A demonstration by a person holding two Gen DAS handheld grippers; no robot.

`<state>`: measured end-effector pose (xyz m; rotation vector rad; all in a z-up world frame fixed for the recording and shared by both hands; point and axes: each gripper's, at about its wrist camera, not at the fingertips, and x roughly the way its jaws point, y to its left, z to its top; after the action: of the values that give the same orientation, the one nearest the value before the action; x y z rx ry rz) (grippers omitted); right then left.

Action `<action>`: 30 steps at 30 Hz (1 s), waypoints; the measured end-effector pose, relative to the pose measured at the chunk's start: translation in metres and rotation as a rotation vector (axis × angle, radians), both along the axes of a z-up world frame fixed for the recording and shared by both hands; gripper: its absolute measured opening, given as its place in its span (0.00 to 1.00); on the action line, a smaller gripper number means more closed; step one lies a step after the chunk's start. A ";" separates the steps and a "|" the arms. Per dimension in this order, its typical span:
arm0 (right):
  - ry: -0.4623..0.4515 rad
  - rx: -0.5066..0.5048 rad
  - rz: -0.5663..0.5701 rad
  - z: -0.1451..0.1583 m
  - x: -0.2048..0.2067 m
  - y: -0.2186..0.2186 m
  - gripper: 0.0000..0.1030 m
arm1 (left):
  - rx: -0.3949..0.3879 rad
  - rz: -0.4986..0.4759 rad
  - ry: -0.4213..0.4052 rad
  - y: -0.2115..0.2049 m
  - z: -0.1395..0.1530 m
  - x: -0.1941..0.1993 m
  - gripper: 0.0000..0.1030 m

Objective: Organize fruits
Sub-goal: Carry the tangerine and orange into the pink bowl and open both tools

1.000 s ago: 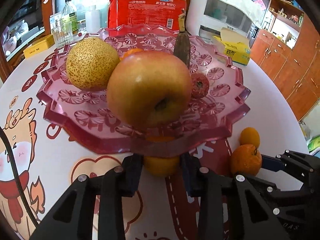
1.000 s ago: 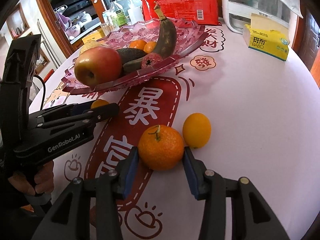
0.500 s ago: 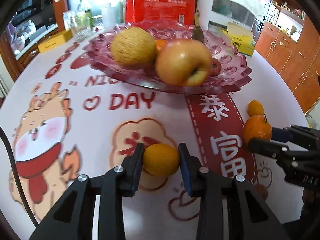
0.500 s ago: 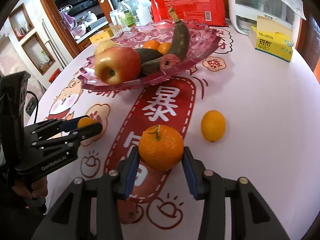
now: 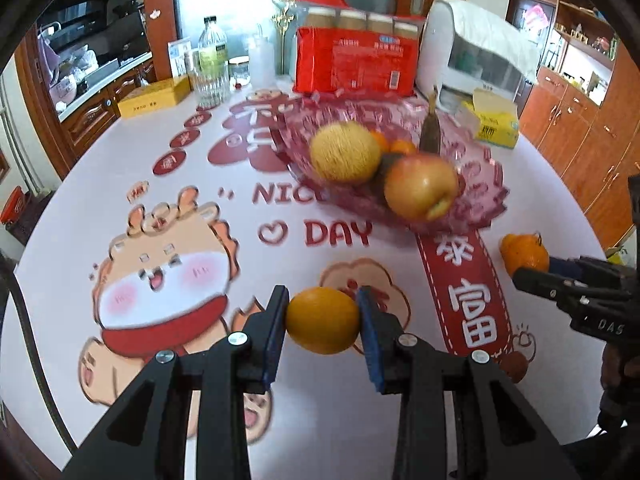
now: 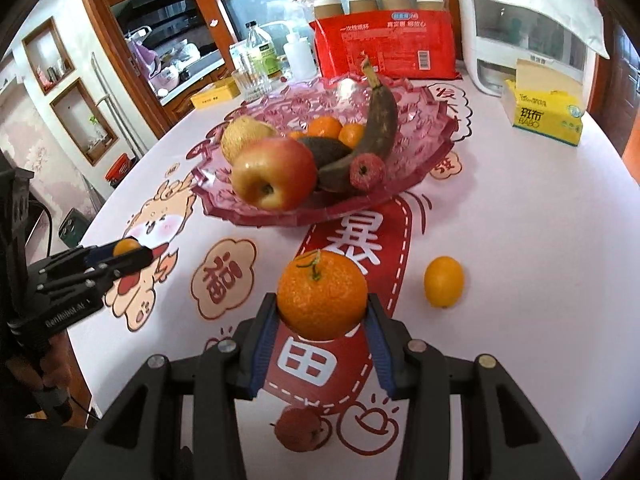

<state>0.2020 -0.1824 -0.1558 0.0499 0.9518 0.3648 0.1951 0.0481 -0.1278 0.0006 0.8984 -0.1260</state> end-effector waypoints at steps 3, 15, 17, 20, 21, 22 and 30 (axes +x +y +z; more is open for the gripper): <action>-0.010 0.002 -0.023 0.008 0.002 0.003 0.41 | -0.005 -0.024 -0.030 0.009 0.019 0.009 0.32; -0.065 -0.005 -0.113 0.038 0.023 0.022 0.41 | 0.002 -0.137 -0.164 0.041 0.094 0.082 0.32; -0.076 -0.006 -0.127 0.042 0.027 0.025 0.41 | 0.002 -0.157 -0.185 0.040 0.101 0.097 0.32; -0.087 -0.005 -0.155 0.048 0.035 0.029 0.42 | -0.017 -0.183 -0.198 0.039 0.106 0.121 0.32; -0.089 -0.002 -0.167 0.050 0.037 0.030 0.42 | -0.023 -0.194 -0.199 0.039 0.106 0.129 0.32; -0.092 -0.002 -0.178 0.051 0.039 0.031 0.42 | -0.029 -0.210 -0.196 0.037 0.106 0.139 0.32; -0.083 -0.001 -0.265 0.051 0.055 0.031 0.42 | -0.098 -0.296 -0.117 0.023 0.088 0.194 0.32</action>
<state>0.2565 -0.1510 -0.1045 0.1574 0.8505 0.1211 0.3886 0.0711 -0.0400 0.0495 0.7700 -0.4419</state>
